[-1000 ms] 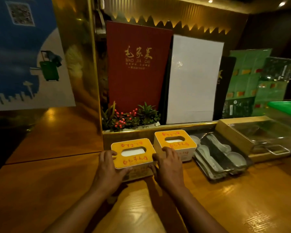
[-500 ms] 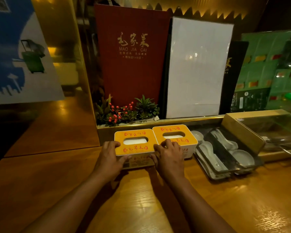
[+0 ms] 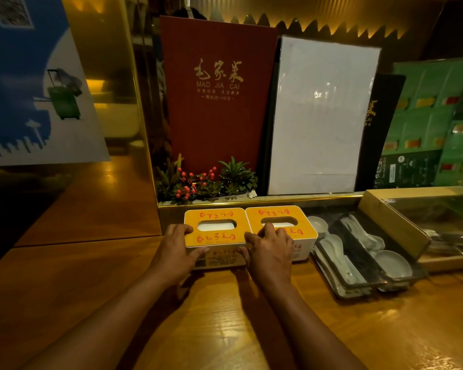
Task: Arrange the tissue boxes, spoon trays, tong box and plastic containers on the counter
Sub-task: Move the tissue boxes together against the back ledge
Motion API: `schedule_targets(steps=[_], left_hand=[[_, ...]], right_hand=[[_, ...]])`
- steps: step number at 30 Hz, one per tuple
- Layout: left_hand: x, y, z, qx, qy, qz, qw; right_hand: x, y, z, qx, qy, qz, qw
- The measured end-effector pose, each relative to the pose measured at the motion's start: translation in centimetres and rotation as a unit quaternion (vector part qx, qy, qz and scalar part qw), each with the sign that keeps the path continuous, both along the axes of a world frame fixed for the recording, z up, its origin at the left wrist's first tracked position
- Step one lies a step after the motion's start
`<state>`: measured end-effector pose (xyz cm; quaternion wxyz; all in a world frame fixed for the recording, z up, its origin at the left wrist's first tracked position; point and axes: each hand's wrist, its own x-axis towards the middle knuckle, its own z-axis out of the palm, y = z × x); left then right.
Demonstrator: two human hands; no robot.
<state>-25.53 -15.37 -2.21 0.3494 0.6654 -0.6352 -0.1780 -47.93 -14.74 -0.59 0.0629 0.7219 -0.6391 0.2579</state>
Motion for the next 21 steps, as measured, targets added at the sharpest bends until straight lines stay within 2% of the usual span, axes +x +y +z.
schedule_targets(steps=[16, 21], left_hand=[[-0.5, 0.7, 0.6, 0.026, -0.019, -0.001, 0.999], [-0.3, 2.0, 0.9, 0.044, -0.048, -0.036, 0.997]], right_hand=[[0.1, 0.2, 0.2, 0.030, 0.015, 0.011, 0.999], [-1.1, 1.5, 0.7, 0.080, -0.041, 0.038, 0.995]])
